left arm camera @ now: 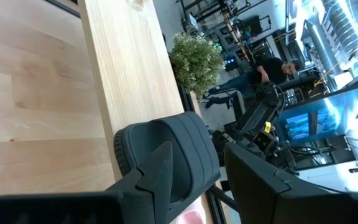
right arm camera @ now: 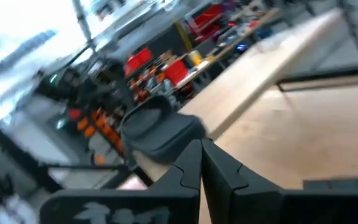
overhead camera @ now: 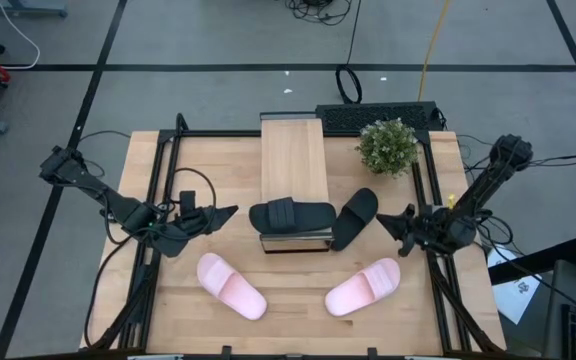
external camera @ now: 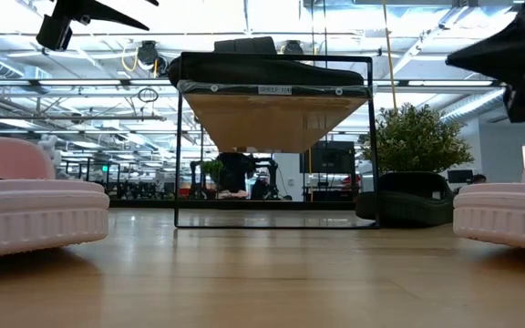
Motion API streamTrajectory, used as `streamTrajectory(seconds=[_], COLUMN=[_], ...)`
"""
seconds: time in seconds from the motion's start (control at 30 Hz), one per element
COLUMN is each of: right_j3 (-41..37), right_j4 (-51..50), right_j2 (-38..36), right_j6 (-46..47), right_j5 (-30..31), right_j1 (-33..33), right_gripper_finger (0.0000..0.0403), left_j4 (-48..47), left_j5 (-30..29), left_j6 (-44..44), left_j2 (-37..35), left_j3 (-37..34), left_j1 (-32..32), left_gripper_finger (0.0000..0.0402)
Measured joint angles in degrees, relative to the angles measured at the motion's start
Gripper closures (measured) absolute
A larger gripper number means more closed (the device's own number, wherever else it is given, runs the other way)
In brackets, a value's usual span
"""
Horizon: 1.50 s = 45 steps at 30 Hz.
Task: Pick and place slides into the shelf
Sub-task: Put the black slide on the shelf
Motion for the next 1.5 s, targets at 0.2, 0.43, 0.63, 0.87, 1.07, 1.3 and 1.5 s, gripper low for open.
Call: streamTrajectory(seconds=[0.2, 0.43, 0.63, 0.87, 1.07, 1.3, 1.5], right_j3=[6.7, 23.4, 40.8, 51.1, 51.7, 51.8, 51.8], right_j4=[-0.3, -31.6, -69.6, -98.1, -104.4, -101.0, -101.7], right_j2=[0.1, 0.6, 5.9, 17.0, 25.0, 30.4, 33.1], right_j6=[-21.9, -29.6, -13.3, 3.2, 6.8, 9.2, 9.7], right_j5=[-7.3, -2.5, -6.1, -32.0, -40.5, -47.1, -47.5], right_j1=[-1.8, -2.0, -5.4, -15.5, -21.5, -28.1, -32.3], right_gripper_finger=[0.0401, 0.0399, 0.0363, 0.0307, 0.0274, 0.0248, 0.0229], left_j4=[0.0, 0.0, 0.3, -0.2, -0.2, -0.2, -0.2], left_j5=[0.0, 0.3, 0.7, 0.8, 0.8, 0.8, 0.8], left_j6=[0.0, 0.0, 0.0, 0.0, 1.0, 2.1, 2.6], left_j2=[0.0, 0.0, 0.0, 0.0, 0.0, 0.0, 0.0], left_j3=[0.0, 0.0, 0.0, 0.0, 0.0, 0.0, 0.0], left_j1=[0.0, 0.0, 0.0, 0.0, 0.0, 0.0, 0.0], left_gripper_finger=[0.0261, 0.0261, 0.0261, 0.0261, 0.0261, 0.0261, 0.0261])
